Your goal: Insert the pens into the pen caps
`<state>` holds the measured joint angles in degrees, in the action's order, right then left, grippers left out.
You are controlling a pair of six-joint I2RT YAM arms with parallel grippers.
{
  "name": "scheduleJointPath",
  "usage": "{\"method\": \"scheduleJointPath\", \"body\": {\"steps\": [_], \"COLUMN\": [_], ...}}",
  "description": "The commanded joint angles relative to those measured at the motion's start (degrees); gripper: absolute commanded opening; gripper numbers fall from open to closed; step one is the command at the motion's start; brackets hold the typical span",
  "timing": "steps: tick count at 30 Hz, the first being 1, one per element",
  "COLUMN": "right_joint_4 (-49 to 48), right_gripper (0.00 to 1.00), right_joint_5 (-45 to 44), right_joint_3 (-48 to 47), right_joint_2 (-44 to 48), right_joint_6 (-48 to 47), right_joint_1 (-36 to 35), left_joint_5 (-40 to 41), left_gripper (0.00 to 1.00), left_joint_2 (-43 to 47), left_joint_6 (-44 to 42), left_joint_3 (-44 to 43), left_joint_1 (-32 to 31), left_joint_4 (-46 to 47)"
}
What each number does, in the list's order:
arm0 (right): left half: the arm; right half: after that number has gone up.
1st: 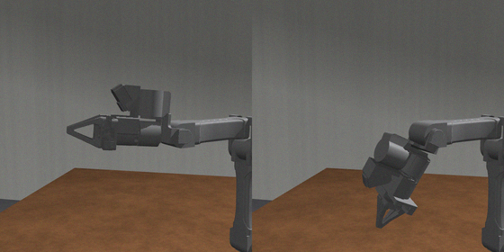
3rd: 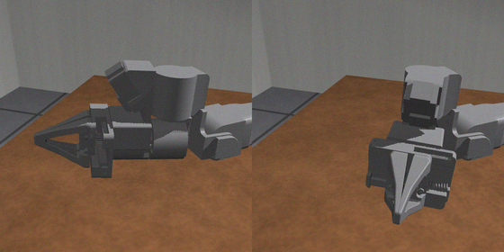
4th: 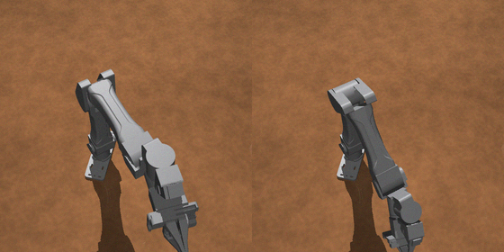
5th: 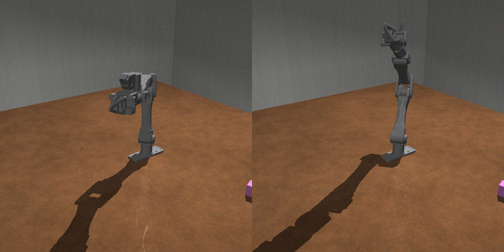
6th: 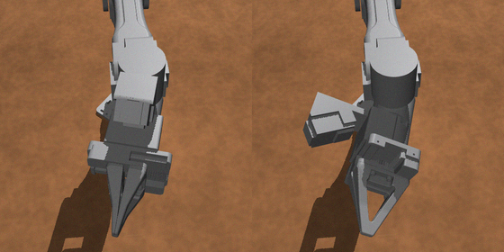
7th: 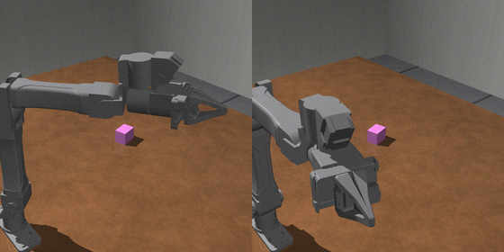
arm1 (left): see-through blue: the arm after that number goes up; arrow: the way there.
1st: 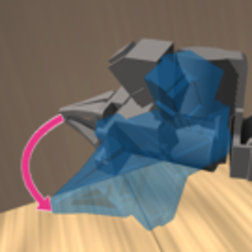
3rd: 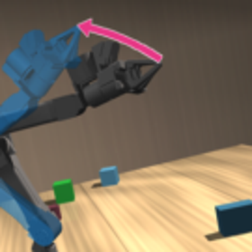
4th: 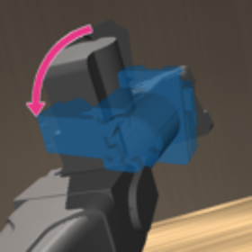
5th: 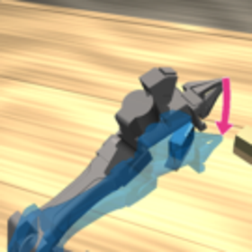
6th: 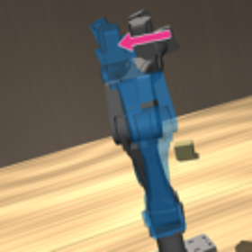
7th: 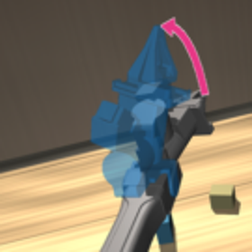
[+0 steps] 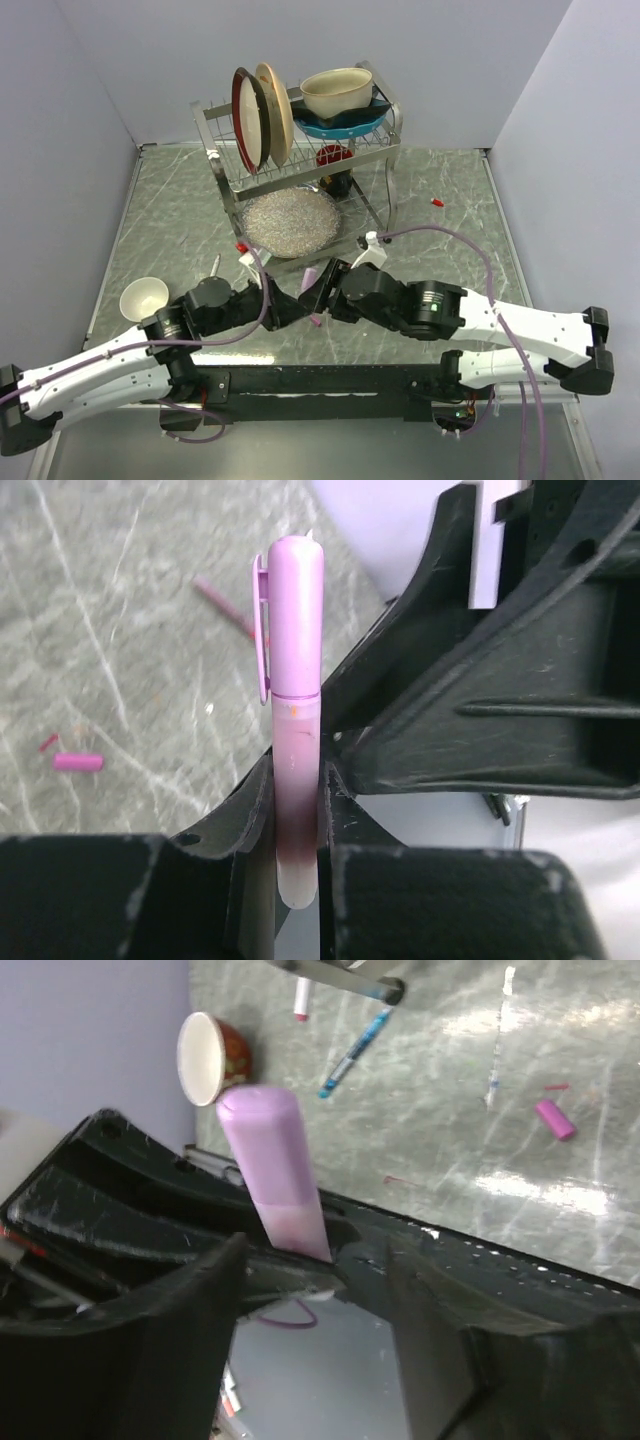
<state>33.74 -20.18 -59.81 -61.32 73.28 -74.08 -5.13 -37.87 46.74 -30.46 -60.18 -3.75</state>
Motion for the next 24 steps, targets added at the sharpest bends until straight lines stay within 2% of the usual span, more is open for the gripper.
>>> {"method": "scheduleJointPath", "body": {"steps": [1,2,7,12,16,21,22,24], "right_joint_4": [-6.91,-8.76,-16.94,-16.07,-18.7,-21.34,-21.6,-23.27], "right_gripper": [0.78,0.85,0.87,0.87,0.85,0.77,0.69,0.58], "right_joint_5": [-1.96,-1.96,-0.92,2.43,6.89,11.48,12.27,13.15], "right_joint_3": [-1.11,-0.14,1.89,-4.78,-6.98,-9.36,-9.27,-8.4], "right_joint_2": [7.25,8.66,14.73,11.49,9.47,6.04,5.78,5.68], "right_joint_6": [-6.64,-8.05,-19.47,-28.08,-30.64,-32.67,-32.76,-32.67], "right_joint_1": [-0.62,-0.62,-0.36,0.08,0.43,0.61,0.61,0.61], "left_joint_5": [-2.25,-3.48,-12.53,-18.33,-21.15,-22.21,-22.21,-21.86], "left_gripper": [0.01,0.01,0.01,0.01,0.01,0.01,0.01,0.01], "left_joint_2": [4.19,4.81,8.5,10.18,9.83,9.21,9.3,9.56], "left_joint_6": [-1.48,-0.96,0.98,2.65,1.95,1.77,1.95,1.95], "left_joint_3": [-3.03,-2.77,-0.05,1.19,0.14,-0.31,-0.22,0.13], "left_joint_1": [0.24,0.15,0.24,0.24,0.24,0.15,0.24,0.15], "left_joint_4": [4.7,5.24,10.95,17.19,17.64,17.98,18.07,18.25]}}
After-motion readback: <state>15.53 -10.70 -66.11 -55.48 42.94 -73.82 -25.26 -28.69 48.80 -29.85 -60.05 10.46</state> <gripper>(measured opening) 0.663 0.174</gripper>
